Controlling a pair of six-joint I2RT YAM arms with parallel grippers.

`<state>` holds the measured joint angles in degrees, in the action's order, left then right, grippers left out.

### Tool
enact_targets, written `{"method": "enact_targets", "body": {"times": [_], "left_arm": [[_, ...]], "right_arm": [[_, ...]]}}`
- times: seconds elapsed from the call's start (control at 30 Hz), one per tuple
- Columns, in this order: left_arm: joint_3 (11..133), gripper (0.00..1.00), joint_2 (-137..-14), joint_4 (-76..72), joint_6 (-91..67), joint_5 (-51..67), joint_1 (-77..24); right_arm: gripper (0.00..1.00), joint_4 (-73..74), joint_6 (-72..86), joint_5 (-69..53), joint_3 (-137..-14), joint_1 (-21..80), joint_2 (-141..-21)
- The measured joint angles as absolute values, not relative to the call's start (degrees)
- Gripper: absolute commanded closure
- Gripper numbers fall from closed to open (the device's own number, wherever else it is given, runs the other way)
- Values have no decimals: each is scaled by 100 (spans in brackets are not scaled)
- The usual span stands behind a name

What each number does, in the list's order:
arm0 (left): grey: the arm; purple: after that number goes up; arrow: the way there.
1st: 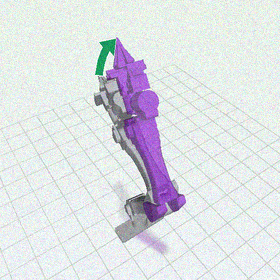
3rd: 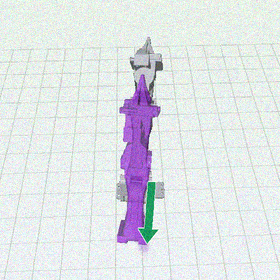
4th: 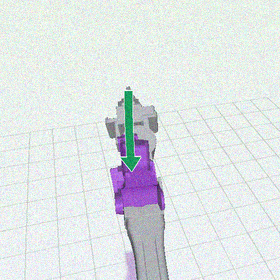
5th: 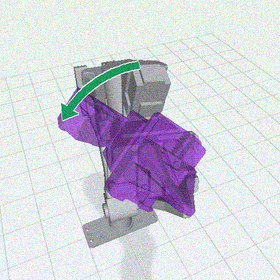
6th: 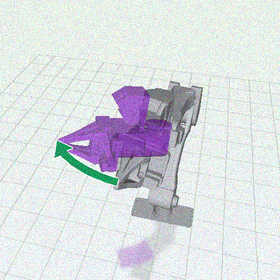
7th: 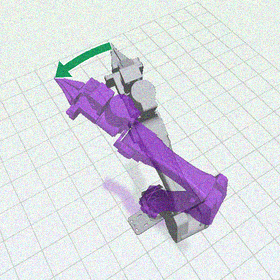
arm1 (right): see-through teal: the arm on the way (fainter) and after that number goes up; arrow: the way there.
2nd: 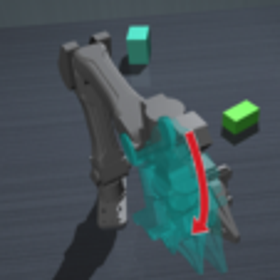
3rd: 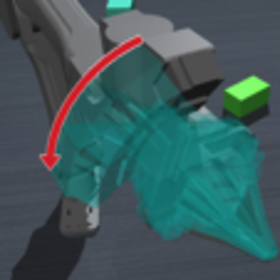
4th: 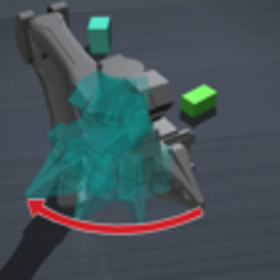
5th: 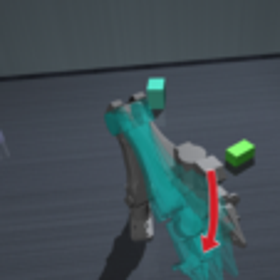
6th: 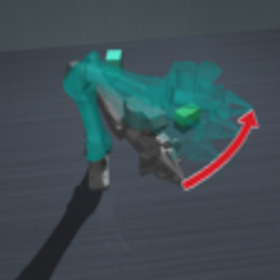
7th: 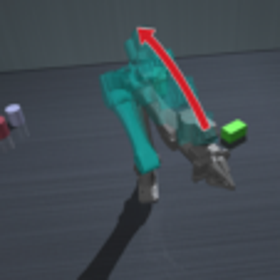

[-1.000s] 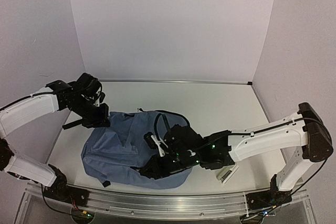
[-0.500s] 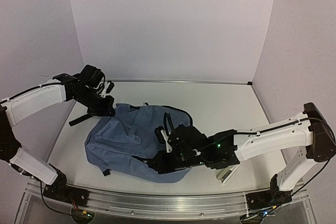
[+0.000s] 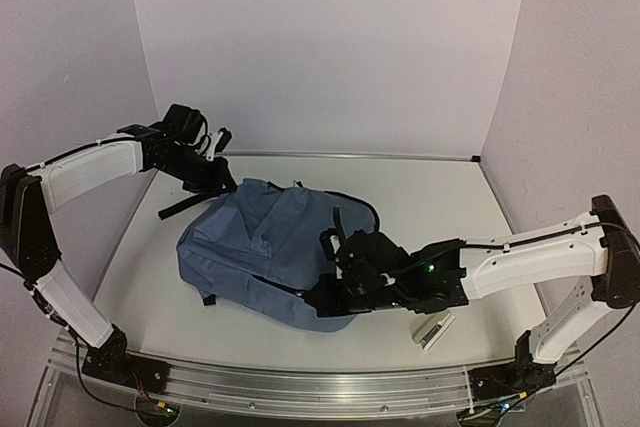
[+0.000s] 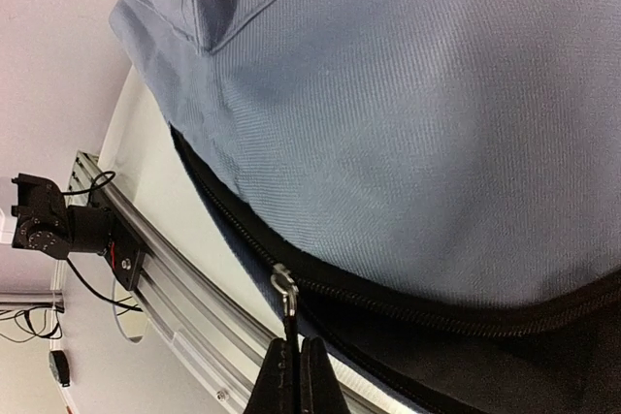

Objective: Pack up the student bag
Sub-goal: Zip the student bag at the center of the board.

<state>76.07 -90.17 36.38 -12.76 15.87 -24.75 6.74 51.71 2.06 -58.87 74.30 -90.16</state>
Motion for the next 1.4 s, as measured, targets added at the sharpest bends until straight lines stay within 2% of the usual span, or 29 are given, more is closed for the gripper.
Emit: {"method": "enact_targets", "body": {"times": [0.1,0.17,0.23,0.53,0.7,0.87,1.03,1.23,1.4], "left_arm": [[7604,32,-8932,3347,-1562,1493,-2422],[7501,15,-8725,3271,-1931,1423,-2395],[7265,10,-8364,3248,-2282,1329,-2372],[5773,2,-6285,4030,-4038,879,-2331],[5228,4,-5932,4522,-4574,826,-2265],[4572,13,-5855,4496,-5050,815,-2244],[4032,28,-5442,4108,-5451,829,-2244],[3704,40,-5374,3653,-5728,905,-2244],[3587,57,-5374,3369,-5786,926,-2244]], "right_arm": [[100,744,5175,231,-5887,7430,-9008],[100,777,5173,265,-5887,7430,-9010],[100,784,5167,308,-5887,7428,-9010],[100,829,4983,391,-6066,7392,-9173],[100,827,4912,401,-6086,7378,-9205],[100,826,4914,405,-6086,7378,-9205],[100,819,4937,425,-6086,7378,-9205],[100,814,4939,425,-6086,7376,-9220],[100,781,4934,421,-6123,7373,-9358]]}}
